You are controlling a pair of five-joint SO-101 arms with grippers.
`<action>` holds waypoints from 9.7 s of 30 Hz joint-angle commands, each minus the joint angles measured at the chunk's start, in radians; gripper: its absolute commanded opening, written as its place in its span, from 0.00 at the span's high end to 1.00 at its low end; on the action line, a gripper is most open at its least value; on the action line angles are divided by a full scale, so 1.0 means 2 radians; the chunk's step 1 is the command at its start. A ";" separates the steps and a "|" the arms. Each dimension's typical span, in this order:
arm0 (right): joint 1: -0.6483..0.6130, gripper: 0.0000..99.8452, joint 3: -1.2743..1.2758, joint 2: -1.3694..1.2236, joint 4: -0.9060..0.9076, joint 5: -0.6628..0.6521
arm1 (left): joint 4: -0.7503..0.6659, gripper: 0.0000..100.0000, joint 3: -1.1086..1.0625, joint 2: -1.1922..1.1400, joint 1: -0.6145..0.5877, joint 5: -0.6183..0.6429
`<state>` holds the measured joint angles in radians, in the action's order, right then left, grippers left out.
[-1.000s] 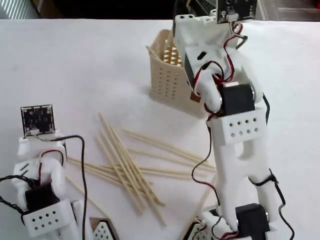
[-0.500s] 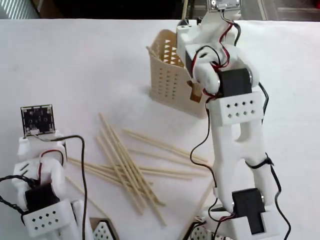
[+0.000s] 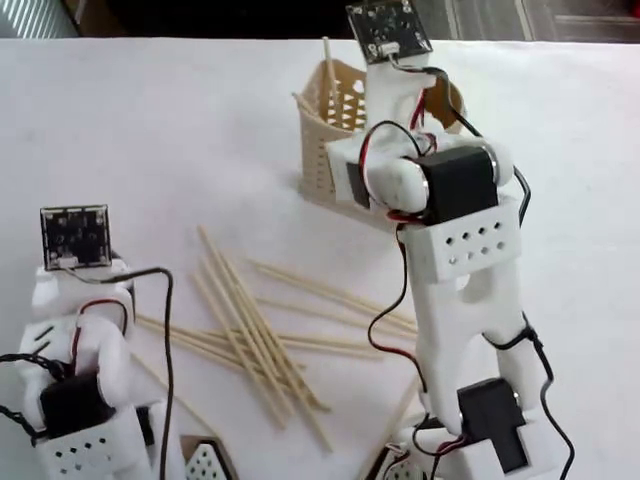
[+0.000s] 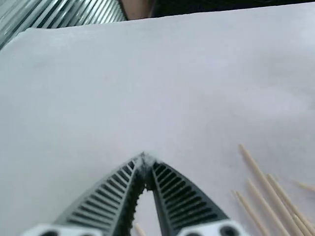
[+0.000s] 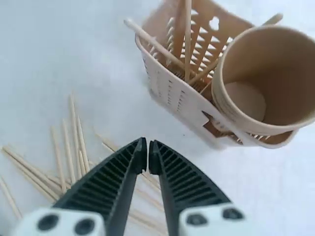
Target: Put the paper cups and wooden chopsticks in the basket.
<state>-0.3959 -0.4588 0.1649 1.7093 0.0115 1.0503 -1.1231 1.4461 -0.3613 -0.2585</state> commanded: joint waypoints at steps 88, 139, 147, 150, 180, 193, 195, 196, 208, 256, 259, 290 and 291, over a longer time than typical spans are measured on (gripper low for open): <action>0.084 0.98 0.717 0.365 -0.415 0.115 | 0.258 0.98 0.572 -0.708 0.199 0.150; 0.109 0.98 0.761 0.367 -0.482 0.113 | -0.473 0.98 0.625 -0.712 0.356 0.093; 0.109 0.98 0.761 0.367 -0.482 0.113 | -0.488 0.95 0.533 -0.708 0.355 0.093; 0.109 0.98 0.761 0.367 -0.482 0.113 | -0.432 0.87 0.542 -0.706 0.353 0.094; 0.109 0.98 0.764 0.363 -0.482 0.112 | 0.250 0.85 0.616 -0.545 0.200 0.094; 0.109 0.98 0.765 0.362 -0.482 0.112 | 0.230 0.84 0.344 -0.546 0.211 0.088; 0.109 0.98 0.765 0.362 -0.482 0.112 | 0.200 0.84 0.301 -0.546 0.217 0.088; 0.109 0.98 0.765 0.362 -0.482 0.112 | 0.183 0.84 0.278 -0.546 0.221 0.088; 0.109 0.98 0.771 0.362 -0.483 0.111 | 0.087 0.71 0.173 -0.546 0.292 0.144; 0.110 0.98 0.771 0.365 -0.483 0.111 | 0.125 0.98 0.411 -0.751 0.283 0.142; 0.110 0.98 0.771 0.366 -0.483 0.111 | 0.170 0.98 0.486 -0.751 0.283 0.117; 0.112 0.98 0.769 0.367 -0.483 0.111 | 0.059 0.98 0.995 -0.758 0.327 0.114; 0.112 0.98 0.769 0.367 -0.483 0.111 | 0.046 0.98 0.995 -0.758 0.333 0.114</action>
<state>-0.1841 1.0894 0.8753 0.7595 0.2355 1.2267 0.8301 -0.0729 0.2662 -0.0284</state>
